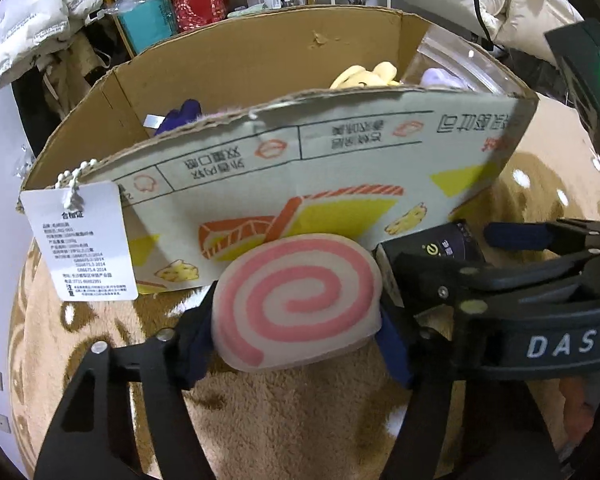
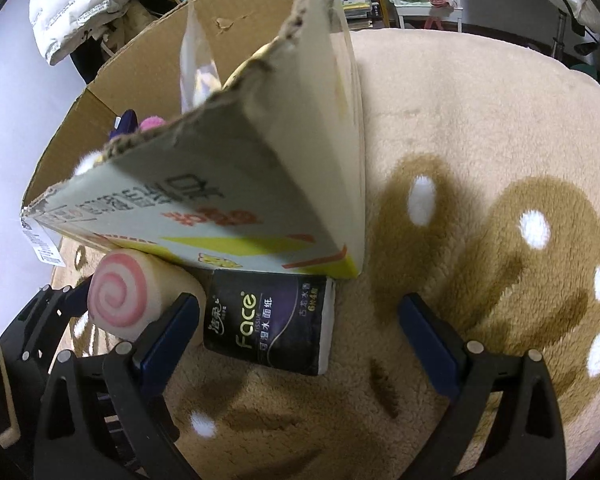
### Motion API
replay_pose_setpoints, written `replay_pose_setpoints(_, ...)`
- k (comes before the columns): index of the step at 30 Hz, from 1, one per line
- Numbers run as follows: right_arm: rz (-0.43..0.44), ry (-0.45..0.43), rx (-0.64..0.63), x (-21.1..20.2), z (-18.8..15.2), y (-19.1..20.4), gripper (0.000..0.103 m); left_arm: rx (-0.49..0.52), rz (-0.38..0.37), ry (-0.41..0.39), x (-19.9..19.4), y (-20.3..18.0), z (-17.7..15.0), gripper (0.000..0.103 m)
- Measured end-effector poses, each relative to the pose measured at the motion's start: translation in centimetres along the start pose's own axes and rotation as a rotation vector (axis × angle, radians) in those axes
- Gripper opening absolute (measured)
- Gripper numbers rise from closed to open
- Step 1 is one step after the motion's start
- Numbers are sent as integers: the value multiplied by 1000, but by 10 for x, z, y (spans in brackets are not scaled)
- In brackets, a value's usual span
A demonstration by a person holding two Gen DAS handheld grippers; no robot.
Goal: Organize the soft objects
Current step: 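Grasp the cake pillow with the left gripper while the right grasps the Face tissue pack, then lift the cake pillow and tissue pack over the box with both grippers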
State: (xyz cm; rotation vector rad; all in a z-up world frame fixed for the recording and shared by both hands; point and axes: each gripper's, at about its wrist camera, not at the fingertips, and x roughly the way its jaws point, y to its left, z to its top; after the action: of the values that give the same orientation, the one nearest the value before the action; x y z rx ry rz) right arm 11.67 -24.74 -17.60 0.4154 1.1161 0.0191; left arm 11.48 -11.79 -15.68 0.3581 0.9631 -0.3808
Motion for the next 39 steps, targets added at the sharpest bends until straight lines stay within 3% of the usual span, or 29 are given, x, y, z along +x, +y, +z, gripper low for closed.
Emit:
replay_pose_setpoints(4, -26, 12, -26, 8, -1, 13, 103, -39, 1, 15, -4, 7, -5, 62)
replay_pose_setpoints(22, -115, 45, -105, 31, -13, 52, 103, -172, 79, 61, -23, 53, -27, 60)
replay_pose_setpoints(25, -134, 37, -93, 28, -15, 52, 93, -166, 100, 60, -24, 57, -27, 59)
replay_pose_setpoints(27, -144, 35, -84, 24, -17, 50, 79, -168, 109, 53, -26, 57, -25, 59)
replay_pose_setpoints(29, -145, 31, -76, 20, -18, 48, 71, -162, 107, 34, -30, 58, -26, 59)
replay_pose_setpoints(35, -44, 10, -22, 5, -18, 36, 69, -179, 109, -34, -57, 58, -27, 59)
replay_pose_setpoints(39, -38, -45, -52, -19, -25, 37, 69, -194, 119, -92, -79, 58, -30, 59)
